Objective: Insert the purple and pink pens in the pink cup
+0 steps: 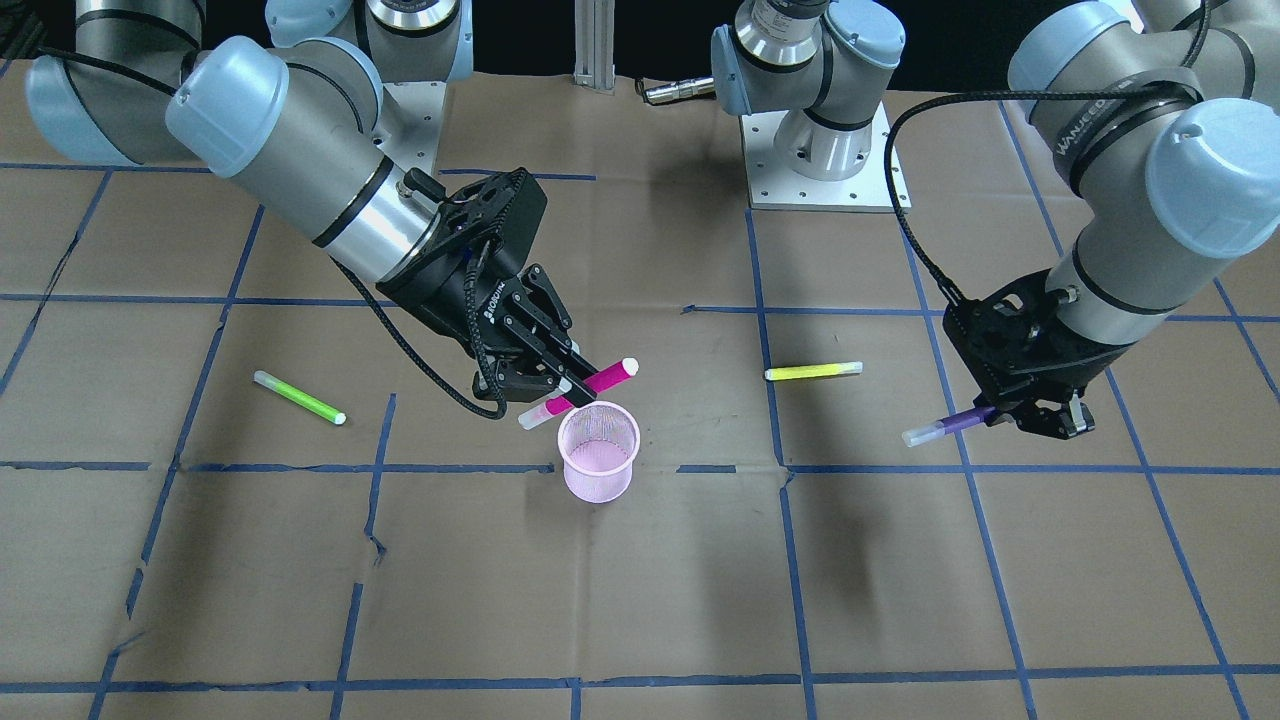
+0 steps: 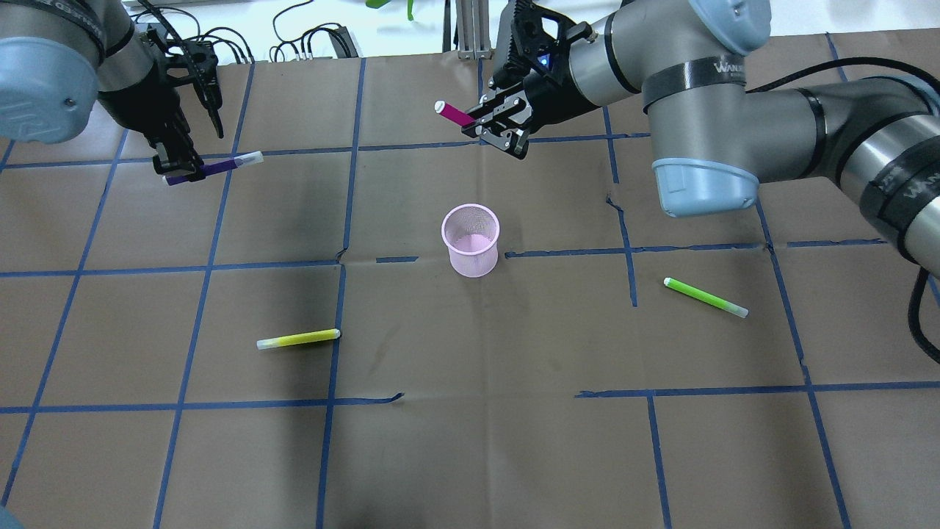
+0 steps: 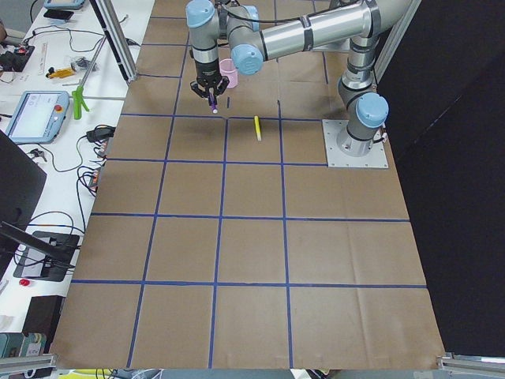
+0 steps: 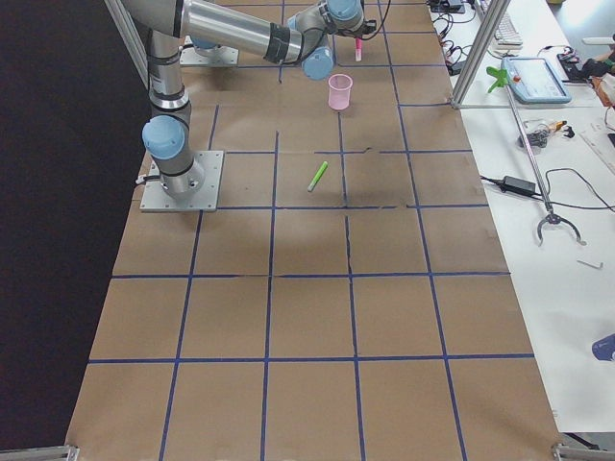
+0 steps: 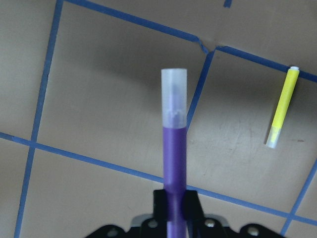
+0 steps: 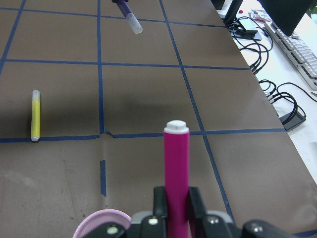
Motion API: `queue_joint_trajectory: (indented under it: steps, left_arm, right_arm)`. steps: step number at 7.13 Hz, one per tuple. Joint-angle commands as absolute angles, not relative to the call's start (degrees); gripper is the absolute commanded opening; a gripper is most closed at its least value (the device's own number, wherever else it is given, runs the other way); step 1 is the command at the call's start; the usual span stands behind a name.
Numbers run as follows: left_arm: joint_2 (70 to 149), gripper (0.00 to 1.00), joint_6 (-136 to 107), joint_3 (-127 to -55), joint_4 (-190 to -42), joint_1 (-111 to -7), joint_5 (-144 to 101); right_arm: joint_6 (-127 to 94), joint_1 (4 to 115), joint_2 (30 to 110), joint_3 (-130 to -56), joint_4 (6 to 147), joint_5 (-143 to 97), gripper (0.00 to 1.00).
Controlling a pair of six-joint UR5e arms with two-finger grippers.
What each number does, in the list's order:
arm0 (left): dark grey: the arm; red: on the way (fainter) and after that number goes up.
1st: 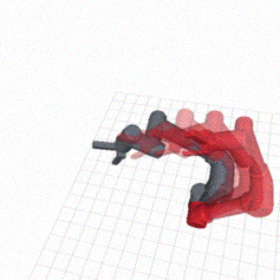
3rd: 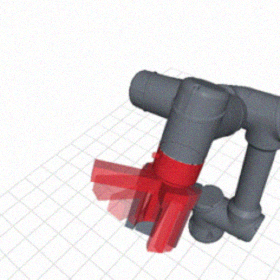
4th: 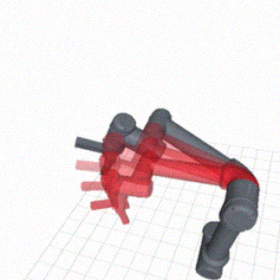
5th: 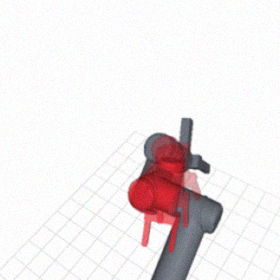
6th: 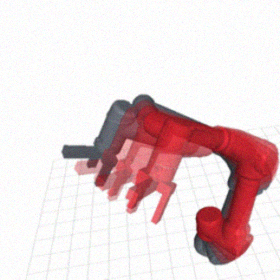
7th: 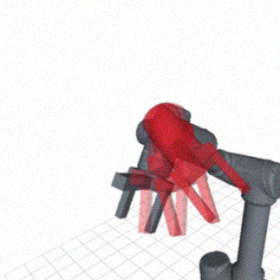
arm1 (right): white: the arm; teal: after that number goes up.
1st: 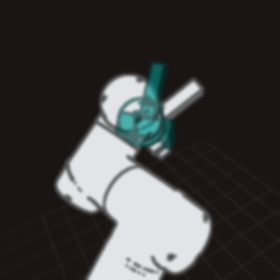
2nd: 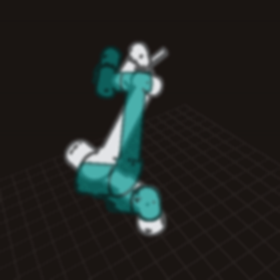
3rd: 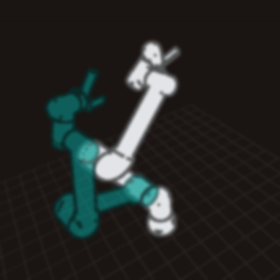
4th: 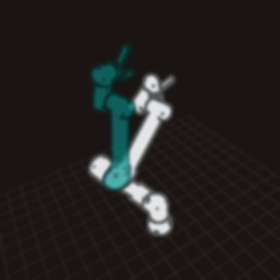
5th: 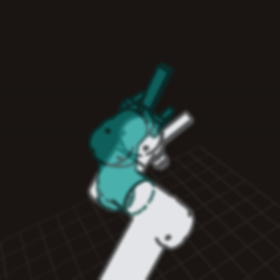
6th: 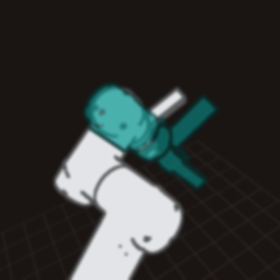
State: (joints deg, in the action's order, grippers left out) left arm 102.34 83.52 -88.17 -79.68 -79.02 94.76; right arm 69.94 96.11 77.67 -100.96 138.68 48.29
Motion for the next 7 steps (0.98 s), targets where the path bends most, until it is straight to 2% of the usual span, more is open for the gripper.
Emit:
queue_joint_trajectory:
  steps: [1, 7]
  left_arm:
    - [102.04, 0.10, 83.67, -87.37, -80.33, -79.45, 93.43]
    - [100.11, 0.10, 83.85, -87.36, -84.37, -79.54, 92.55]
  right_arm:
    - [69.70, 97.64, 74.90, -105.36, 144.72, 47.64, 0.07]
    - [65.04, 103.10, 66.89, -109.32, 156.79, 48.78, 0.07]
